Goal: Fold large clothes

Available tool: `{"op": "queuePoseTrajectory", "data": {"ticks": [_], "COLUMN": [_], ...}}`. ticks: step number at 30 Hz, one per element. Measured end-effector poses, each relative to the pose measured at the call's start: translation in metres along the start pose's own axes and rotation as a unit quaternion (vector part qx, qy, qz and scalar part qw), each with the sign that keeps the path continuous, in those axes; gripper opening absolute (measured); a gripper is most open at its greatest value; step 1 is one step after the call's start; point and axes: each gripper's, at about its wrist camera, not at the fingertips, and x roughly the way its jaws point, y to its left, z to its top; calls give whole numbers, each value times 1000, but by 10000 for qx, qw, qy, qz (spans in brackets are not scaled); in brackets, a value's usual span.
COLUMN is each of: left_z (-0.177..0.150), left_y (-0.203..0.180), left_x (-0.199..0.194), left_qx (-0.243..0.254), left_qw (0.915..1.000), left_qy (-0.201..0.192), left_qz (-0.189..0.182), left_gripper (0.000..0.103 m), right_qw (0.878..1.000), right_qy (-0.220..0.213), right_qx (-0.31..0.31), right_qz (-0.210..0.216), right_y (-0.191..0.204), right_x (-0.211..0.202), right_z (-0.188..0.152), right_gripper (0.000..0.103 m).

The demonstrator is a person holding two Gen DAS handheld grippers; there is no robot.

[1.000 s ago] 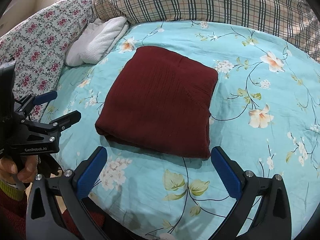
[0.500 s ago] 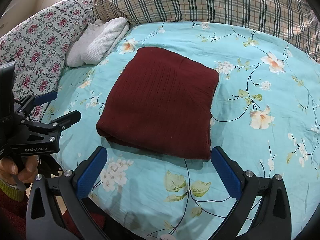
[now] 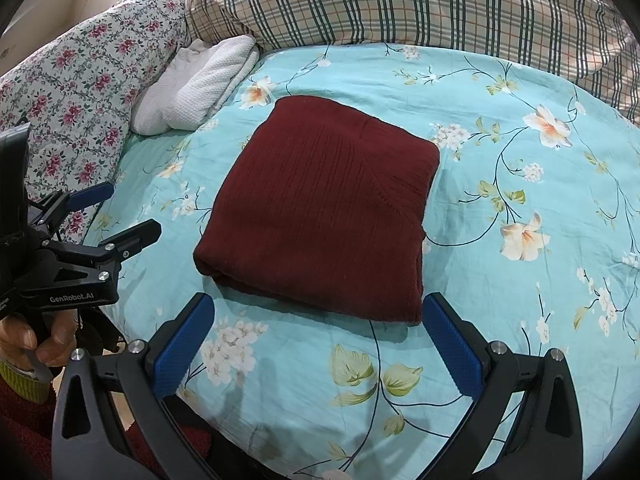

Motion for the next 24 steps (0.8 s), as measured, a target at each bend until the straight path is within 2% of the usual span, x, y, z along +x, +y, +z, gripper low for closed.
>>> {"op": "queuePoseTrajectory", "data": {"ticks": [24], "left_z": [2], "left_y": [-1], "left_x": [-1], "left_qx": [11], "left_qw": [10000], "left_qy": [-10], "left_qz": [24], "left_gripper": [102], "right_qw": [10000], "right_qy": [-4], "right_qx": [-2], "right_qz": [4], "right_y": [1], "right_x": [0], "right_z": [1], "right_gripper": [103]}}
